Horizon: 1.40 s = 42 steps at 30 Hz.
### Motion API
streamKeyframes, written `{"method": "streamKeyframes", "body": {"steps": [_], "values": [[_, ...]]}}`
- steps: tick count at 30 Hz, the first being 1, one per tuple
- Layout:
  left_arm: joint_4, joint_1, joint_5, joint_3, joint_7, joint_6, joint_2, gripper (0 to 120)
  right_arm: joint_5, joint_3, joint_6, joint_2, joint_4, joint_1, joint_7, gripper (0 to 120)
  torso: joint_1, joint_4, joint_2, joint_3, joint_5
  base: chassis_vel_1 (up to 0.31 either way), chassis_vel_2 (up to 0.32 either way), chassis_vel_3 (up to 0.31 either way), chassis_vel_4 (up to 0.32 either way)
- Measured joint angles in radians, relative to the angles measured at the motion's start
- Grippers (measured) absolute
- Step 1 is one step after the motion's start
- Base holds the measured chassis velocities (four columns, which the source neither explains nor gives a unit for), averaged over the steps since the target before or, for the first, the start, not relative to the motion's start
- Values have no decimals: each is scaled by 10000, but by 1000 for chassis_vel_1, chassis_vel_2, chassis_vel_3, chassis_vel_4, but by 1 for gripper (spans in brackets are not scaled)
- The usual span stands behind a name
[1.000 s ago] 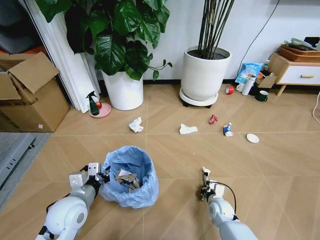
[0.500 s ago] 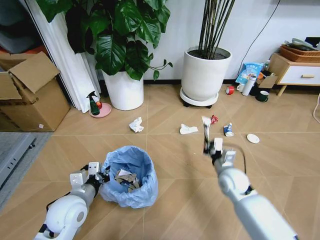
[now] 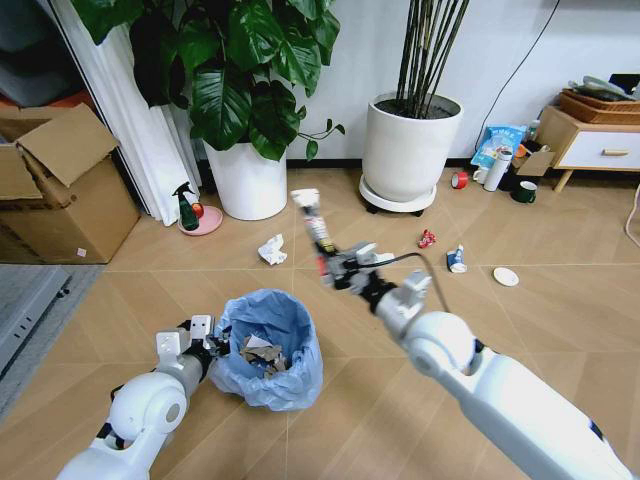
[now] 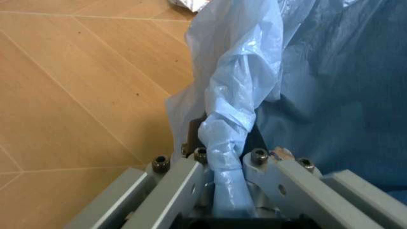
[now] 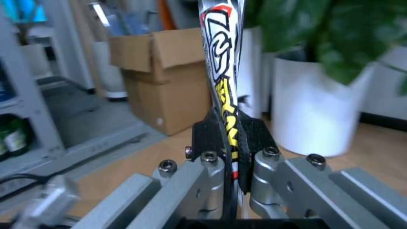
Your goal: Pick up the trash bin and place the garbage on the floor into it.
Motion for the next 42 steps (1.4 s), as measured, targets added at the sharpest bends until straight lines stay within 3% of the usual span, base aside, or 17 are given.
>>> {"method": "streamKeyframes", "body": {"steps": [8, 18, 25, 33, 42], "values": [[0, -48, -97, -21, -51, 28, -10, 0, -536, -1129, -42, 321, -389, 191, 12, 4, 0, -1, 0, 0, 1, 0, 0, 0, 0], [-5, -140, -157, -91, -47, 31, -46, 0, -1158, -1472, -83, 235, -538, -296, 155, 45, -1, -1, 0, -1, 1, 0, 0, 0, 0], [-51, -66, -157, -174, -47, 32, -47, 0, -1101, -1263, -126, 284, -450, -399, 343, 67, 0, -2, 0, -1, 2, 0, 0, 0, 0], [-144, 225, 37, -395, -50, 17, -141, 0, -642, 835, -746, 489, -429, -1085, 1470, 97, 0, 1, 0, -1, 2, 0, 0, 0, 0], [-430, 539, 102, -582, -44, -9, -101, 0, -1829, 3315, -1003, 364, -501, -2930, 2056, 100, 0, -5, 1, -1, 4, 0, 0, 0, 0]]}}
